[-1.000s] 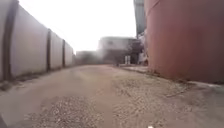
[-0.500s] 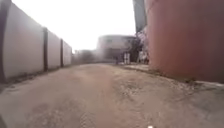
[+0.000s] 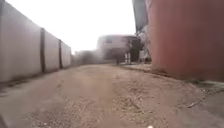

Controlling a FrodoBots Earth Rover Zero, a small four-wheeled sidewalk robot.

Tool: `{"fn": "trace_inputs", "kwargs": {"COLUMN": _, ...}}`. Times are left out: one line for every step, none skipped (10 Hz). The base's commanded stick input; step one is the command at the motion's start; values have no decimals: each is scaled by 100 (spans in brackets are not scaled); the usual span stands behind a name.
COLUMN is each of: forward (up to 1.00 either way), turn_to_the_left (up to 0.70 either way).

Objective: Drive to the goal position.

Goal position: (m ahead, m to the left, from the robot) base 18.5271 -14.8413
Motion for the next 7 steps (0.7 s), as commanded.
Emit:
{"fn": "trace_inputs", "kwargs": {"forward": 50, "turn_to_the_left": 1}}
{"fn": "trace_inputs", "kwargs": {"forward": 50, "turn_to_the_left": 1}}
{"fn": "trace_inputs", "kwargs": {"forward": 50, "turn_to_the_left": 1}}
{"fn": "trace_inputs", "kwargs": {"forward": 50, "turn_to_the_left": 1}}
{"fn": "trace_inputs", "kwargs": {"forward": 50, "turn_to_the_left": 1}}
{"fn": "trace_inputs", "kwargs": {"forward": 50, "turn_to_the_left": 1}}
{"fn": "trace_inputs", "kwargs": {"forward": 50, "turn_to_the_left": 1}}
